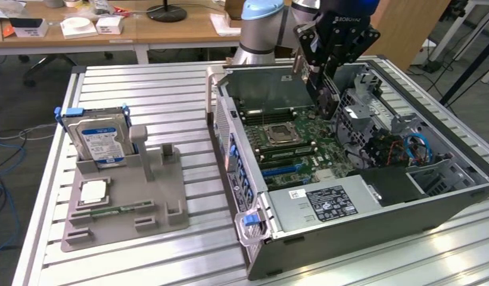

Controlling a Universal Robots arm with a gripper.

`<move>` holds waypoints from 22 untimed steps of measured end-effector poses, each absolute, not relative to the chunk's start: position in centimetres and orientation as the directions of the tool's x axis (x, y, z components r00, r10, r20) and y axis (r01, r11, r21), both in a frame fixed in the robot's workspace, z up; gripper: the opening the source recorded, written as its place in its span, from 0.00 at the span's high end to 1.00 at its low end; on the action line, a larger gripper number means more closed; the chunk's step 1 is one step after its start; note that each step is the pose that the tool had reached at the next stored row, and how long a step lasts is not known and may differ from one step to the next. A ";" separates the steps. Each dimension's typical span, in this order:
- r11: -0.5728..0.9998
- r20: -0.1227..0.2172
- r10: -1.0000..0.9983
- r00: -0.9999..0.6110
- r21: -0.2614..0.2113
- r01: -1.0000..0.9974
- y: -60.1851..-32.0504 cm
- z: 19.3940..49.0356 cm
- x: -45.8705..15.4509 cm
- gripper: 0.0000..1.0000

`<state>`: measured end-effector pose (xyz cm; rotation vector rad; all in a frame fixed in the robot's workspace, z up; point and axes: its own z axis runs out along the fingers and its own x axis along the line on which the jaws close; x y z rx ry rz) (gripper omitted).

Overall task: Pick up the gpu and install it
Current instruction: 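Insert the gpu into the slot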

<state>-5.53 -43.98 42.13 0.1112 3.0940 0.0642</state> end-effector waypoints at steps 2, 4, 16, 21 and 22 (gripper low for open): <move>0.997 -0.043 0.071 -0.997 0.043 0.069 -44.0 42.1 -5.5 0.74; 0.997 -0.043 0.069 -0.997 0.043 0.068 -44.0 42.1 -5.5 0.74; 0.997 -0.043 0.060 -0.997 0.043 0.058 -44.0 42.1 -5.5 0.74; 0.998 -0.043 0.057 -0.997 0.043 0.055 -44.0 42.1 -5.5 0.74; 0.998 -0.043 0.056 -0.997 0.043 0.054 -44.0 42.1 -5.5 0.74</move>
